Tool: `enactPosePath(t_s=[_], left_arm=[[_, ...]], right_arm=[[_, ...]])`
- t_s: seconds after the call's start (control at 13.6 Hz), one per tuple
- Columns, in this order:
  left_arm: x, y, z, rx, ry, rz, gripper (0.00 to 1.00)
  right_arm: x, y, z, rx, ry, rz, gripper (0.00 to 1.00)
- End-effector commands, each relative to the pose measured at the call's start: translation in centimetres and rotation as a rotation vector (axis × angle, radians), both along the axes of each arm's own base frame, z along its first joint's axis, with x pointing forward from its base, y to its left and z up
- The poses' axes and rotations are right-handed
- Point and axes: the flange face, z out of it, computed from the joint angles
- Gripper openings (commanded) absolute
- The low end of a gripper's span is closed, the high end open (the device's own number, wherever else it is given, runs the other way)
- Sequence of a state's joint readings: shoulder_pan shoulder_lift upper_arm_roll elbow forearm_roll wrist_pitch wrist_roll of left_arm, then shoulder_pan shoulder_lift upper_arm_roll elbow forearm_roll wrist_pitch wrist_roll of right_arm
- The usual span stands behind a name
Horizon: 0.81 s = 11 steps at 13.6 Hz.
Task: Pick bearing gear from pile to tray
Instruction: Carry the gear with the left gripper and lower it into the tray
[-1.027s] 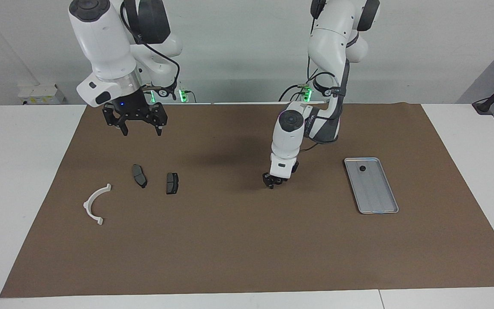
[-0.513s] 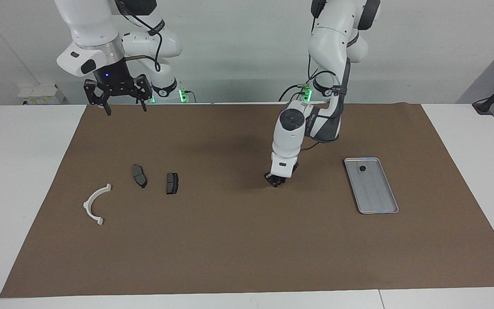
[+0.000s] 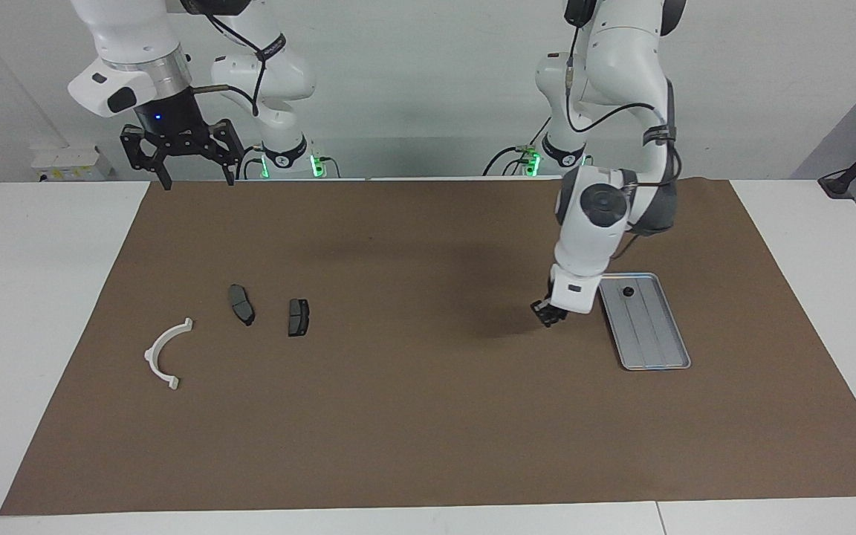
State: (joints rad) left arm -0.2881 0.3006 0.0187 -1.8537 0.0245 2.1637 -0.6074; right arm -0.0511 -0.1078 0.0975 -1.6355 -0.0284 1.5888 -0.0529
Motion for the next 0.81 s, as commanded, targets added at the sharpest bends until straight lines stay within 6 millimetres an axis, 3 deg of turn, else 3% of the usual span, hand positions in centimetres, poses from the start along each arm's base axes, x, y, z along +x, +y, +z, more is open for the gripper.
enactPosePath(t_s=[0.0, 0.15, 0.29, 0.73], left_arm=[[0.7, 7.2, -0.1, 0.009, 0.022, -0.107, 0.00], [1.4, 12.2, -0.1, 0.006, 0.012, -0.181, 0.00], [1.8, 14.6, -0.6, 0.007, -0.008, -0.193, 0.00], [1.0, 16.5, -4.3, 0.004, -0.037, -0.165, 0.00]], right_arm=[[-0.5, -0.7, -0.1, 0.015, 0.000, -0.068, 1.00], [-0.3, -0.4, -0.3, 0.016, 0.001, -0.091, 1.00], [0.0, -0.4, -0.7, 0.044, 0.009, -0.096, 1.00], [-0.1, -0.8, -0.8, 0.060, 0.016, -0.101, 1.00]])
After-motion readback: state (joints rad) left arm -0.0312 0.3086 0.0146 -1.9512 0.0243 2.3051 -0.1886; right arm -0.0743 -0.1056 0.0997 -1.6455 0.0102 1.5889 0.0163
